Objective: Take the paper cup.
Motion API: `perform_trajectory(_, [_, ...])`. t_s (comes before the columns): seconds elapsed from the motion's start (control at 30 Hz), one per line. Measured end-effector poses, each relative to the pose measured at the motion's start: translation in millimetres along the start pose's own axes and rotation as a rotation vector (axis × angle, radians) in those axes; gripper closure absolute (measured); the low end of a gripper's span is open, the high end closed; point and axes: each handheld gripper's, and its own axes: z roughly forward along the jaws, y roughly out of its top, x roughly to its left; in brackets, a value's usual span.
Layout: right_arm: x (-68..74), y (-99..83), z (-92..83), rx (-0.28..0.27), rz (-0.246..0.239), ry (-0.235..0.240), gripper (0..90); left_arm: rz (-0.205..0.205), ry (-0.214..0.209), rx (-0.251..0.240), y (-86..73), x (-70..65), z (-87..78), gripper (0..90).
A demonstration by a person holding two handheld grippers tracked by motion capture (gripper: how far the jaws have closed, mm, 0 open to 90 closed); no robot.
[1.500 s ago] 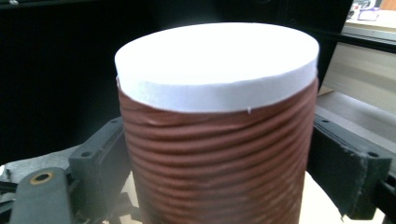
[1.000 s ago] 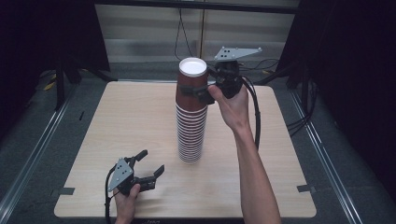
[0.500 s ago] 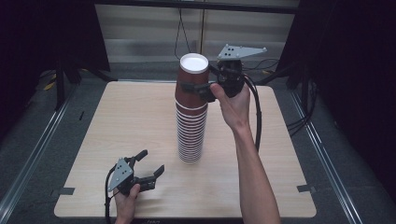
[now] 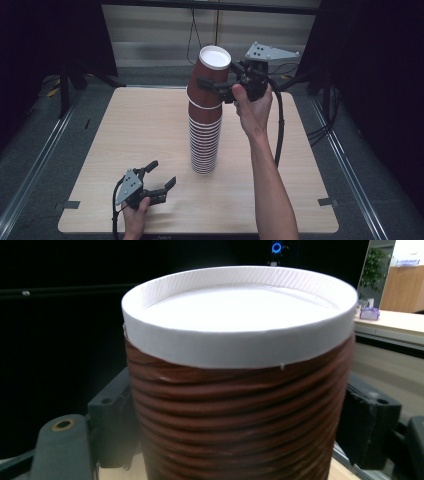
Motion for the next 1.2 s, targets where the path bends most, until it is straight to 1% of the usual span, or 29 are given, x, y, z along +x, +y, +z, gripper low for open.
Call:
perform_trajectory(0.03, [-0.3,0.9,-2.2,-0.022,0.001,-0.003,19.5,0.000,0.000,0.000,0.0,0.0,0.0,15.7])
perform_trajectory(0.1, [-1.2,1.6,-4.7,-0.044,0.010,0.001,19.6,0.000,0.000,0.000,0.0,0.0,0.0,15.7])
perform_trajectory(0.13, [-1.2,1.6,-4.7,-0.044,0.010,0.001,19.6,0.000,0.000,0.000,0.0,0.0,0.0,15.7])
perform_trajectory(0.23, [-1.5,2.5,-7.4,-0.074,0.010,0.000,19.8,-0.001,0.000,0.000,0.0,0.0,0.0,15.7])
perform_trajectory(0.27, [-1.5,2.5,-7.4,-0.074,0.010,0.000,19.8,-0.001,0.000,0.000,0.0,0.0,0.0,15.7])
perform_trajectory(0.3, [-0.9,2.7,-8.9,-0.096,0.004,-0.008,19.9,-0.001,0.001,0.000,0.0,-0.1,0.0,15.7])
perform_trajectory(0.33, [-0.9,2.7,-8.9,-0.096,0.004,-0.008,19.9,-0.001,0.001,0.000,0.0,-0.1,0.0,15.7])
perform_trajectory(0.4, [-0.9,3.2,-10.2,-0.121,0.007,-0.005,20.0,-0.001,0.000,0.000,0.0,0.0,0.0,15.7])
perform_trajectory(0.57, [-1.2,6.5,-12.7,-0.144,0.010,-0.005,20.1,-0.005,0.001,-0.001,-0.1,-0.3,0.1,15.7])
perform_trajectory(0.63, [-2.0,8.1,-14.9,-0.162,0.014,-0.011,20.1,0.000,0.000,-0.001,0.0,0.0,-0.1,15.7])
perform_trajectory(0.7, [-2.9,9.0,-16.6,-0.171,0.015,-0.005,20.2,0.000,0.000,-0.001,0.0,0.1,-0.1,15.7])
perform_trajectory(0.8, [-3.7,9.6,-18.3,-0.181,0.017,-0.009,20.2,0.000,0.000,0.001,0.0,0.0,0.1,15.7])
perform_trajectory(0.9, [-4.7,10.8,-21.2,-0.200,0.030,0.009,20.2,-0.001,0.001,0.001,0.0,-0.1,0.1,15.7])
perform_trajectory(1.0, [-4.3,11.7,-22.2,-0.207,0.031,0.012,20.2,-0.001,0.001,0.000,0.0,-0.1,0.1,15.7])
perform_trajectory(1.1, [-2.5,14.2,-24.0,-0.227,0.027,0.025,20.2,-0.001,0.001,0.000,0.0,-0.1,0.1,15.7])
perform_trajectory(1.2, [0.5,15.3,-24.2,-0.238,0.014,0.026,20.2,-0.001,0.001,0.001,0.0,-0.1,0.1,15.7])
